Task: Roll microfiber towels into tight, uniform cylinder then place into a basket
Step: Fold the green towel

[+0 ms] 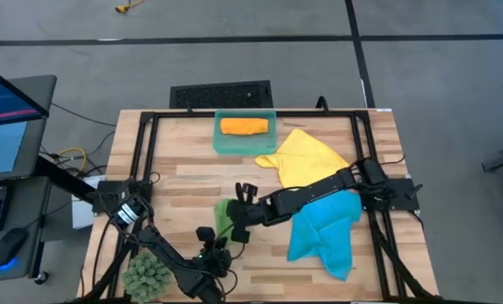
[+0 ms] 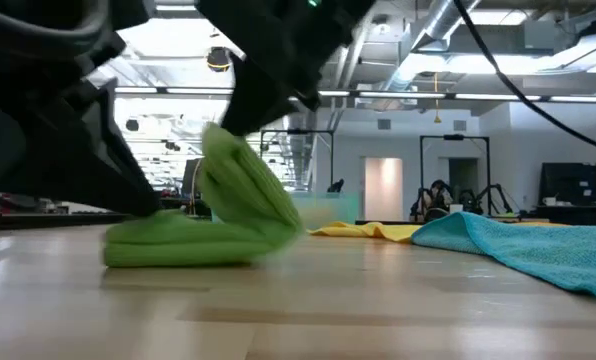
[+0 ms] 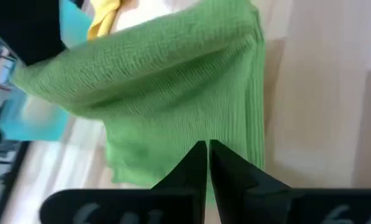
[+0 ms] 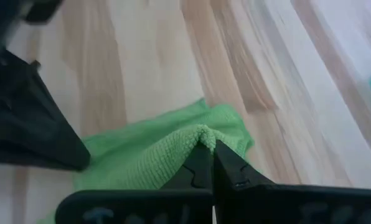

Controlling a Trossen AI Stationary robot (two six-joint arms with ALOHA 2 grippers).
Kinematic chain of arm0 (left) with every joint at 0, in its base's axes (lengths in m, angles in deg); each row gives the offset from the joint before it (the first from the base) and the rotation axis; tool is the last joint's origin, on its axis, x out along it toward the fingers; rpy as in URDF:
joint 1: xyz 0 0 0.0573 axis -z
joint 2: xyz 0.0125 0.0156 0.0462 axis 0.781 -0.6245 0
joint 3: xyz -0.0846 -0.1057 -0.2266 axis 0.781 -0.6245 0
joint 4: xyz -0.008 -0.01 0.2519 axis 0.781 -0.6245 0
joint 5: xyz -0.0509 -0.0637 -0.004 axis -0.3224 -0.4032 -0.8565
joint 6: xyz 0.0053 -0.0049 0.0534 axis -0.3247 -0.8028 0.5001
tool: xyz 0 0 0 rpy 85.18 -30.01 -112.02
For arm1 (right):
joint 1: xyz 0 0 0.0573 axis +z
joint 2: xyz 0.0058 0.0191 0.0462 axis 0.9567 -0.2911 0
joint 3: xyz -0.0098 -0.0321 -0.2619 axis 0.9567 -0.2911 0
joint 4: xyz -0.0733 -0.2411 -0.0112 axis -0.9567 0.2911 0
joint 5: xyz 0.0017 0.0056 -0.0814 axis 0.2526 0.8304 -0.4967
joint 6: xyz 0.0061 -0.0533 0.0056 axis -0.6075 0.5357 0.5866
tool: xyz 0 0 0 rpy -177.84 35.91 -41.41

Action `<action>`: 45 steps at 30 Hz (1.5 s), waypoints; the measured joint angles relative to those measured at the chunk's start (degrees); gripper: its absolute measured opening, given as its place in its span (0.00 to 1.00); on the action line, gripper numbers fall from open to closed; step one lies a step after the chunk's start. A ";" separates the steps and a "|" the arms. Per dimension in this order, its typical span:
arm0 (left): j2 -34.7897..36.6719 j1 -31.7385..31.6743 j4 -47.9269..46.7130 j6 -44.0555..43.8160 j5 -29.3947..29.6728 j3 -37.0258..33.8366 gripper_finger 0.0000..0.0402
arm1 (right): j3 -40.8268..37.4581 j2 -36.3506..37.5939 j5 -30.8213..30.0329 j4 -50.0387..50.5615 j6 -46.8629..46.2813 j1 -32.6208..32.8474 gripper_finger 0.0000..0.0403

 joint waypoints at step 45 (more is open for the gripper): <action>31.20 10.95 6.44 -21.87 -2.52 -13.37 0.00 | 0.97 -0.02 0.94 1.73 -0.07 -0.47 0.02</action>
